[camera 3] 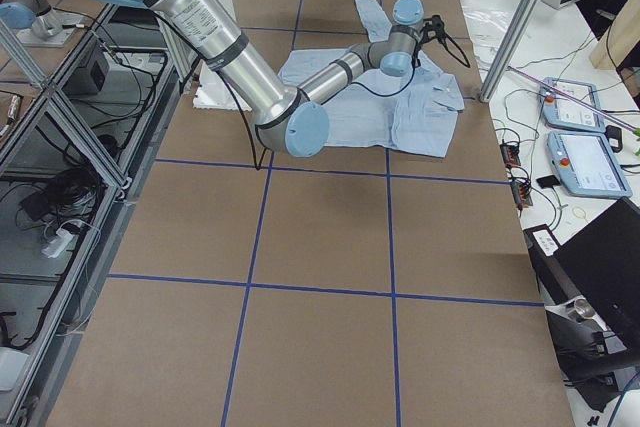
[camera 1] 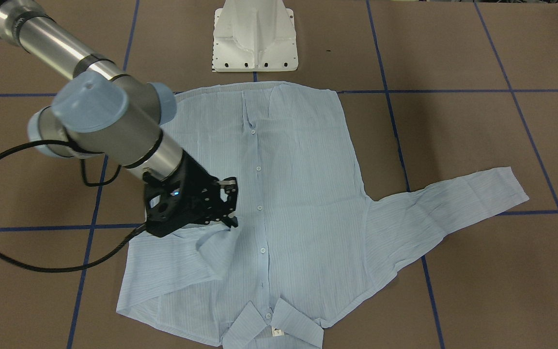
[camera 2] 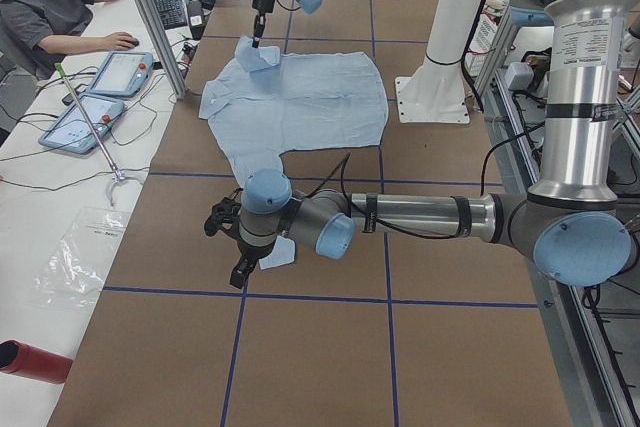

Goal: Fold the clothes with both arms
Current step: 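Carry the grasped sleeve across the shirt toward the collar with the right gripper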

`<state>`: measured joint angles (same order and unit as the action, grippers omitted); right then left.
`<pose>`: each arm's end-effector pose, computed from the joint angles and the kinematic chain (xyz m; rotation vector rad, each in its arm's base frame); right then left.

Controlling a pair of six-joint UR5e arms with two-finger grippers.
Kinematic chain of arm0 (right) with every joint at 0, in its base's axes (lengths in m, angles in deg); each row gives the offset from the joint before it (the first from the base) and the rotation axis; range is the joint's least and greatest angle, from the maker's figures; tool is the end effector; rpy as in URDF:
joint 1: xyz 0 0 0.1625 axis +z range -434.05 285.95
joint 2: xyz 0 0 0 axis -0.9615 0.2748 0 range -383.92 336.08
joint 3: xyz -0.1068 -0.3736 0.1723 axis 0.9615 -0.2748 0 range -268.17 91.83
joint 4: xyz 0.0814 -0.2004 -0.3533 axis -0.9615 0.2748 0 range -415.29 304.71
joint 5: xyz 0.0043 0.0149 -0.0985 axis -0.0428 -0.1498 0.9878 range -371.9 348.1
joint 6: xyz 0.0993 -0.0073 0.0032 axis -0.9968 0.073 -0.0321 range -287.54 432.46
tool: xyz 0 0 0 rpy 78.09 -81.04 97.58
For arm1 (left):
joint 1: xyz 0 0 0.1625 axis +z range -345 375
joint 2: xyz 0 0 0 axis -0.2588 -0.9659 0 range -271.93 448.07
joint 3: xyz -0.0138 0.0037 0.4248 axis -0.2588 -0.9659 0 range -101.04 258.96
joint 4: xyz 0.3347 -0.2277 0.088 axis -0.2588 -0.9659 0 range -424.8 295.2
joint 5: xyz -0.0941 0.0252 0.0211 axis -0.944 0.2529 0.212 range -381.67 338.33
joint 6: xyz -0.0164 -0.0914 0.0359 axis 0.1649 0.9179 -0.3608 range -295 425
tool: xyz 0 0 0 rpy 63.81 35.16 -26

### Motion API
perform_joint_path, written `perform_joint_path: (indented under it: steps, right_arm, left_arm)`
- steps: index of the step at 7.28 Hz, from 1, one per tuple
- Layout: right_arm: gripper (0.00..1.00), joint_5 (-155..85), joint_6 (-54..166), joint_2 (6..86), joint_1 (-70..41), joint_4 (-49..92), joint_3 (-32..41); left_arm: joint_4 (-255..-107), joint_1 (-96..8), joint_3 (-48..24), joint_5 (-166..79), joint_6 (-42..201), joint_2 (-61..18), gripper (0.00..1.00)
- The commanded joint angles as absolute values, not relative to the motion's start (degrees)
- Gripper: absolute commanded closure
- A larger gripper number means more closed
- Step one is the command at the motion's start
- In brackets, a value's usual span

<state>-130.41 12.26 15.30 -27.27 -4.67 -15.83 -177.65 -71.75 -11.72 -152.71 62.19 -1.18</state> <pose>-0.4656 -0.6208 0.1481 0.4284 -1.2312 -0.0615 -0.0390 -0.5107 0.6186 0.3785 0.7093 0.2425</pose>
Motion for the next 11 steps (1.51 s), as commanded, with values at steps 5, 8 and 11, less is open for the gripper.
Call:
perform_joint_path:
  steps: [5, 8, 11]
  right_arm:
    - [1.00, -119.4, 11.9, 4.8, -36.7, -3.3, -30.8]
    - [0.00, -112.9, 12.0, -0.4, -40.9, -3.6, -34.4]
    - [0.00, -111.1, 11.6, -0.1, -40.9, -2.4, -34.3]
  left_arm:
    - [-177.6, -71.7, -11.2, -152.7, 62.2, -0.9, 0.00]
    - [-177.7, -71.7, -11.0, -152.7, 62.4, -1.2, 0.00]
    - [-178.6, -71.6, -11.1, -152.4, 69.8, -1.7, 0.00]
